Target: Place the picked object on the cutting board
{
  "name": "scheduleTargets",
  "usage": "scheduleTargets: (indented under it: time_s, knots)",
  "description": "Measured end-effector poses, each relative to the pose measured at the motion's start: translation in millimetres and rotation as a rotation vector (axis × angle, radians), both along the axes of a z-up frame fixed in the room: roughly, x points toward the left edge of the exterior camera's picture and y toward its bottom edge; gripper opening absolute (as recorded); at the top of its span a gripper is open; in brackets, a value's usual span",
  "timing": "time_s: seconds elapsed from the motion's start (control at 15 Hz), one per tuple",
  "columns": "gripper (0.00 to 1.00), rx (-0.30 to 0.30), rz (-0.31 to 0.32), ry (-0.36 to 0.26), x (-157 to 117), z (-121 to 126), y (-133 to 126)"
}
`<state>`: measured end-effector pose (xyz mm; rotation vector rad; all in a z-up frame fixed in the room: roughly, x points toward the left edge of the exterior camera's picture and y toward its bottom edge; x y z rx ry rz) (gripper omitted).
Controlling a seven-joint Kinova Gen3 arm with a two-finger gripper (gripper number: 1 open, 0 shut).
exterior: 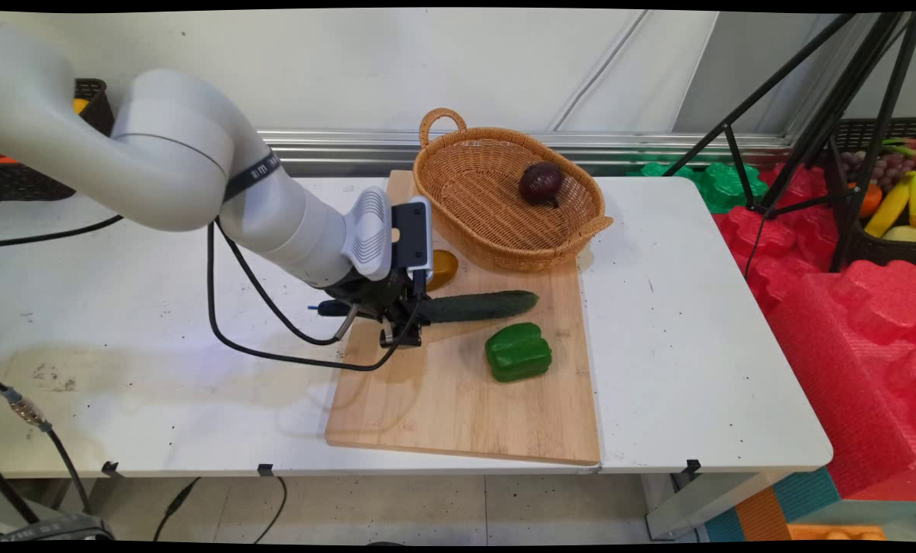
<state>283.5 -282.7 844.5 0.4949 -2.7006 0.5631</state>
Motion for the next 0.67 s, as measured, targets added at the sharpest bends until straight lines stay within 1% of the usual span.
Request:
scheduleTargets:
  time_s: [0.33, 0.4, 0.67]
  knots:
    - [0.00, 0.016, 0.000, -0.011, 6.8, -17.7, -7.6]
    - [1.00, 0.020, 0.002, -0.013, 8.5, -20.5, -8.6]
    - [1.00, 0.039, 0.004, -0.019, 14.9, -29.1, -10.6]
